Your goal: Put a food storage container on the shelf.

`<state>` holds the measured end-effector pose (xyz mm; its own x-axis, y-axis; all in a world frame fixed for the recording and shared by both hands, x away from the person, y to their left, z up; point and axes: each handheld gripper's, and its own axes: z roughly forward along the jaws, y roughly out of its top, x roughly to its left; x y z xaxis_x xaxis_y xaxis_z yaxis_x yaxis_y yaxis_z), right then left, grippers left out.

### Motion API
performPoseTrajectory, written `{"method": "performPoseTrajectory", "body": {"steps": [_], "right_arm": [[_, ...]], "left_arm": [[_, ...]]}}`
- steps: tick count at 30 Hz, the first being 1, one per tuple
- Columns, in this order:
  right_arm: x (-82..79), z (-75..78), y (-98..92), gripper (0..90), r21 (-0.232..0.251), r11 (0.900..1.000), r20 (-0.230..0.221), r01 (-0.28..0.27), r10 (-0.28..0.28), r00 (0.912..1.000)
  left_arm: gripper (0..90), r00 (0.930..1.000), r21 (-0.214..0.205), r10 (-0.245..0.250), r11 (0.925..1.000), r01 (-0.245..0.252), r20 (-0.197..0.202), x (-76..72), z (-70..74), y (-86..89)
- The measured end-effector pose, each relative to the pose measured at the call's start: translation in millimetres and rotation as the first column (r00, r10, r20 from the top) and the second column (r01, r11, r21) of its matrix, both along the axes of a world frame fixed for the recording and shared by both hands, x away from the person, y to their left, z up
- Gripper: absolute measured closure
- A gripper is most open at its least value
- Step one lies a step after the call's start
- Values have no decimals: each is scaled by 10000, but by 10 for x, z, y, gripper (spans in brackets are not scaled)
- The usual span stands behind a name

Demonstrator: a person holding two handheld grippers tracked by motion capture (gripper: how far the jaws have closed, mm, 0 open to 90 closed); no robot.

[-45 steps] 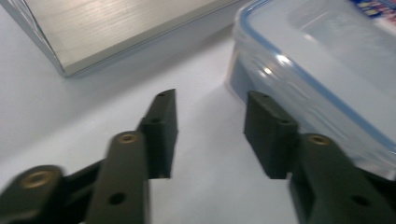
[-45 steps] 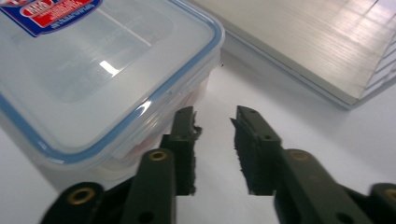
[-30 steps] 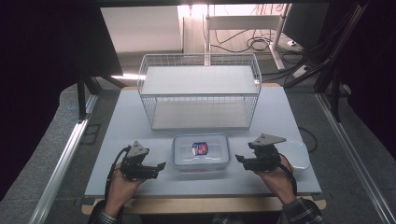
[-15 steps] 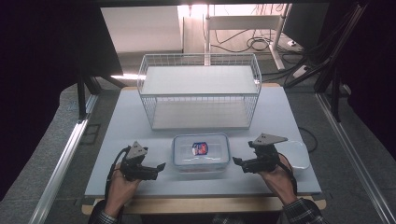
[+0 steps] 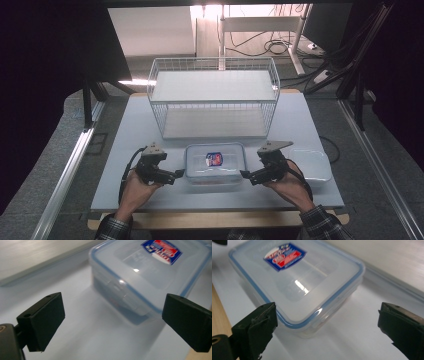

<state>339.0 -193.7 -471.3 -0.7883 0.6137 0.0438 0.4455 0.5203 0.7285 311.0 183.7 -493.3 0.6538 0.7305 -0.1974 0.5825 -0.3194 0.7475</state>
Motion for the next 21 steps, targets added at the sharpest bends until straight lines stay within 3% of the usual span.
{"method": "performPoseTrajectory", "body": {"steps": [5, 7, 10, 12, 14, 17, 18, 20, 21], "right_arm": [[83, 5, 66, 67, -79, 10000, -317, -9, 6, 9995], [147, 2, 84, 95, 142, 9999, -534, 60, -52, 9986], [256, -30, 118, 101, 406, 9991, -1079, 112, -67, 9941], [328, -71, 143, 93, 632, 9979, -1472, 149, -54, 9891], [392, -109, 159, 90, 953, 9953, -1984, 144, 48, 9801], [457, -154, 170, 81, 1300, 9914, -2626, 161, 187, 9647], [476, -183, 173, 80, 1481, 9889, -2957, 152, 296, 9548], [483, -223, 167, 87, 1760, 9842, -3424, 179, 442, 9385], [478, -229, 162, 97, 1799, 9835, -3484, 215, 433, 9363]], "left_arm": [[89, 9994, -94, -285, 9996, 283, -201, 107, 7, -87], [91, 9989, -69, -383, 9992, 381, -286, 174, 0, -133], [88, 9967, -295, -552, 9981, 535, -597, 272, -36, -187], [76, 9944, -761, -664, 9953, 601, -825, 341, -83, -196], [64, 9884, -1279, -884, 9891, 725, -1234, 397, -137, -195], [45, 9637, -2226, -1636, 9680, 1156, -2111, 438, -256, -246], [12, 9616, -2207, -1634, 9687, 1139, -2205, 433, -265, -259], [33, 9635, -2131, -1529, 9713, 1056, -2196, 409, -237, -245], [71, 9646, -2126, -1455, 9722, 982, -2199, 391, -216, -228]]}}
